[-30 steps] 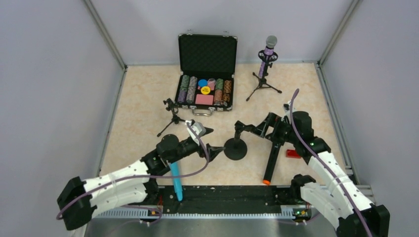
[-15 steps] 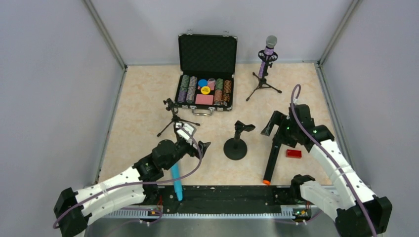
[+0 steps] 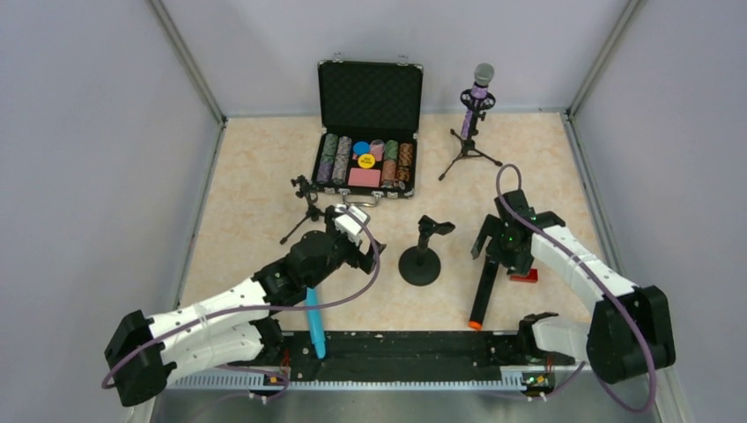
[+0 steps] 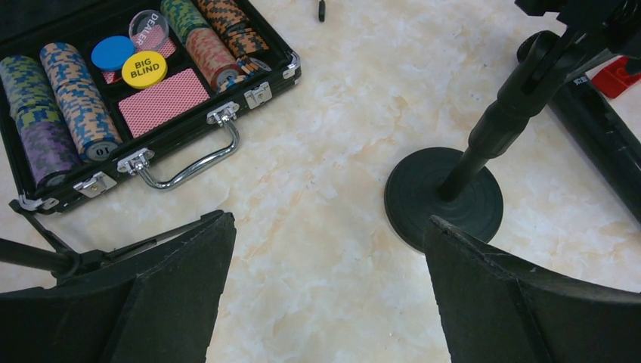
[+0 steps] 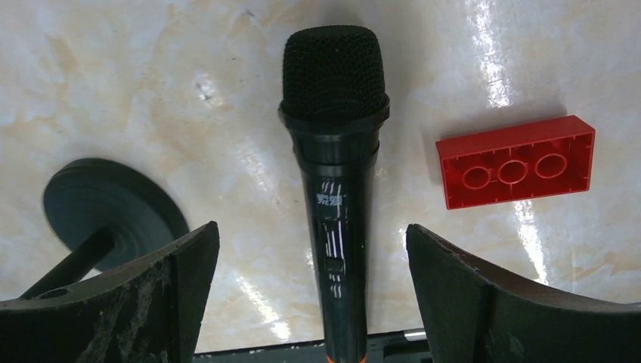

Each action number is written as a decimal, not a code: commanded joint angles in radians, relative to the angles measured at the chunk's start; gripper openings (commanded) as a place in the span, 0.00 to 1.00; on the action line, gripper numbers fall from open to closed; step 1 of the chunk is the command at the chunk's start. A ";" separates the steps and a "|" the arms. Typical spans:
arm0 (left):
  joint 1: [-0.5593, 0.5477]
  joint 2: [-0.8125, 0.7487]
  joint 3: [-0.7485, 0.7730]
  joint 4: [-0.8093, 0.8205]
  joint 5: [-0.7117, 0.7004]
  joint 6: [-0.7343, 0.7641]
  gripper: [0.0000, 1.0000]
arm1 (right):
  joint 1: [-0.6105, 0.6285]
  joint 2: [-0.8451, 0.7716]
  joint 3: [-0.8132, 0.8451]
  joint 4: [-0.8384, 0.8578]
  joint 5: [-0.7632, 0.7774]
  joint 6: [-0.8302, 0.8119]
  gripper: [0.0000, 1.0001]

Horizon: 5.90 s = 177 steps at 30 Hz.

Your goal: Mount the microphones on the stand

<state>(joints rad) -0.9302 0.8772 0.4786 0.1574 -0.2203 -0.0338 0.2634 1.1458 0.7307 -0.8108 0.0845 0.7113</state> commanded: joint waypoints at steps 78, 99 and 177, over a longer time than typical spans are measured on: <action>0.241 0.158 0.469 -0.146 0.400 -0.033 0.99 | -0.005 -0.489 0.006 0.953 -0.153 -0.500 0.00; 0.251 0.180 0.396 -0.053 0.652 0.131 0.99 | -0.005 -0.578 -0.069 0.860 -0.258 -0.548 0.00; 0.129 0.547 0.428 0.203 0.905 0.210 0.98 | -0.005 -0.649 -0.359 1.253 -0.546 -0.439 0.00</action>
<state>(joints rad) -0.7979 1.4185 0.9161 0.3359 0.6865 0.1608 0.2634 0.5037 0.3664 0.3454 -0.4603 0.2810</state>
